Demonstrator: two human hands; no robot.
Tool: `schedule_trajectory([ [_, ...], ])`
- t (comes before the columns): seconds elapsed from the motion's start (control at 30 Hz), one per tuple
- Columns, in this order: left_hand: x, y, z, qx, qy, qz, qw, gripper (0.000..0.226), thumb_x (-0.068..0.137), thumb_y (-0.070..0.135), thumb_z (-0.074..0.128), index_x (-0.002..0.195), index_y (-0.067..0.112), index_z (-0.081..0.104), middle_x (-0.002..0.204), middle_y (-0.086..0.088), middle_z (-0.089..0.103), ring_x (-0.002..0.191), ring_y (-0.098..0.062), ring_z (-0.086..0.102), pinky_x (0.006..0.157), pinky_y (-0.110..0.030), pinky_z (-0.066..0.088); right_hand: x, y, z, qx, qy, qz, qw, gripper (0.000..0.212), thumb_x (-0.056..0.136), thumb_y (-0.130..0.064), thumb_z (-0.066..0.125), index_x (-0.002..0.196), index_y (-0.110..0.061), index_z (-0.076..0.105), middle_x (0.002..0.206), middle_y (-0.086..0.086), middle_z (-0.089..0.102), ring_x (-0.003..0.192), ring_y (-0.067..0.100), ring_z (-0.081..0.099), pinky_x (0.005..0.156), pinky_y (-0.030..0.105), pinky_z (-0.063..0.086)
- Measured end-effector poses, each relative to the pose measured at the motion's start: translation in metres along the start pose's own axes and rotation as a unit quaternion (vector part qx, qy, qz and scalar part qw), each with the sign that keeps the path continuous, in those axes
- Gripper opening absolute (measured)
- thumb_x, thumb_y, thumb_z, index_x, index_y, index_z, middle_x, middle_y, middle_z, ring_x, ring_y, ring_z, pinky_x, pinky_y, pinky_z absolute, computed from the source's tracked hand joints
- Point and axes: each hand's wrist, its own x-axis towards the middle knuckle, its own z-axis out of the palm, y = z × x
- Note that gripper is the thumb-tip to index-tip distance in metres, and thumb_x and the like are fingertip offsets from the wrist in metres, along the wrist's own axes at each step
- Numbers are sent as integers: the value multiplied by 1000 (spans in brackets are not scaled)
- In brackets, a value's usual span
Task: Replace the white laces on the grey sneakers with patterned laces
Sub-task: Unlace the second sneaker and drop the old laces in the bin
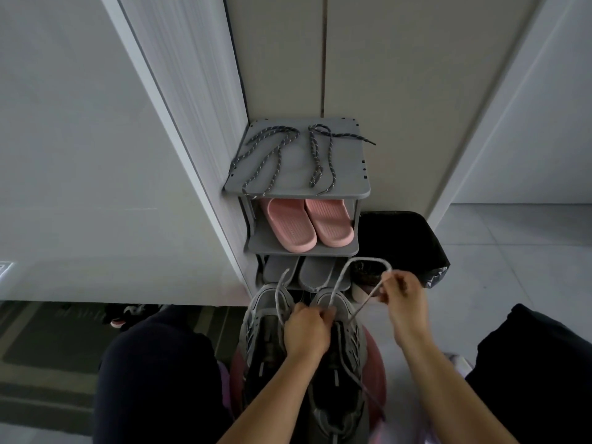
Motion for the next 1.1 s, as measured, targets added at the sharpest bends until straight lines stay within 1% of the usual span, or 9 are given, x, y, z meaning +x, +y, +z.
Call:
schedule_trajectory([
  [0.1, 1, 1, -3, 3, 6, -5, 1000, 41, 97, 40, 39, 105, 9, 65, 115, -15, 55, 102, -32, 58, 87, -33, 44, 2, 1, -7, 14, -49, 68, 996, 10, 92, -13, 54, 85, -7, 56, 69, 6, 54, 61, 16, 50, 59, 26, 44],
  [0.23, -5, 0, 0, 5, 7, 1, 1000, 39, 97, 41, 38, 108, 14, 64, 115, -9, 55, 102, -26, 58, 90, -32, 44, -28, 41, 6, -172, -207, 59, 961, 20, 87, -12, 61, 68, -15, 57, 62, 0, 55, 59, 14, 49, 63, 31, 41],
  [0.3, -6, -1, -1, 28, 4, 15, 999, 39, 98, 40, 36, 109, 15, 64, 114, -8, 56, 102, -25, 58, 92, -32, 44, -33, 46, 9, -169, -160, 32, 972, 20, 87, -9, 61, 68, -15, 56, 62, 0, 56, 60, 15, 51, 63, 29, 44],
  [0.47, -5, 5, -9, 144, -3, 33, 989, 45, 101, 38, 24, 114, 14, 61, 112, -6, 62, 114, -20, 50, 108, -34, 23, 3, 5, -16, 119, 47, 56, 990, 19, 90, -4, 55, 73, -13, 55, 64, 6, 50, 51, 7, 49, 48, 11, 44],
  [0.57, -3, 4, -9, 143, -9, 28, 989, 43, 101, 39, 25, 114, 18, 61, 112, -5, 61, 113, -18, 51, 109, -36, 19, 6, 8, -22, 108, -11, 103, 989, 11, 89, -7, 57, 79, -10, 57, 66, 6, 51, 56, 13, 47, 49, 15, 44],
  [0.7, -4, 3, -4, 149, -11, 35, 988, 39, 100, 38, 25, 119, 26, 58, 114, -2, 60, 113, -16, 51, 110, -39, 17, -25, 45, -1, -98, -203, 114, 968, 6, 84, -7, 63, 79, -10, 63, 73, 9, 62, 69, 19, 56, 69, 35, 48],
  [0.8, -9, 0, -1, 146, 0, 46, 988, 39, 100, 39, 26, 118, 27, 58, 113, -1, 60, 113, -16, 51, 111, -40, 17, -31, 50, 7, -103, -154, 68, 980, 13, 85, -4, 61, 73, -6, 61, 66, 6, 60, 66, 19, 55, 67, 33, 45],
  [0.97, -15, -3, 4, 171, 18, 55, 984, 38, 99, 41, 26, 127, 30, 51, 124, -2, 55, 123, -21, 45, 115, -46, 12, 6, 11, -25, 175, 70, 85, 978, 24, 92, -2, 50, 71, -11, 47, 62, 7, 49, 43, 5, 54, 48, 19, 52],
  [1.1, -13, -1, 4, 147, 4, 39, 988, 37, 98, 44, 30, 124, 29, 51, 124, -2, 55, 123, -22, 45, 116, -48, 6, 9, 8, -35, 153, 8, 130, 980, 18, 91, -5, 55, 74, -12, 51, 66, 7, 51, 50, 9, 52, 49, 19, 49],
])
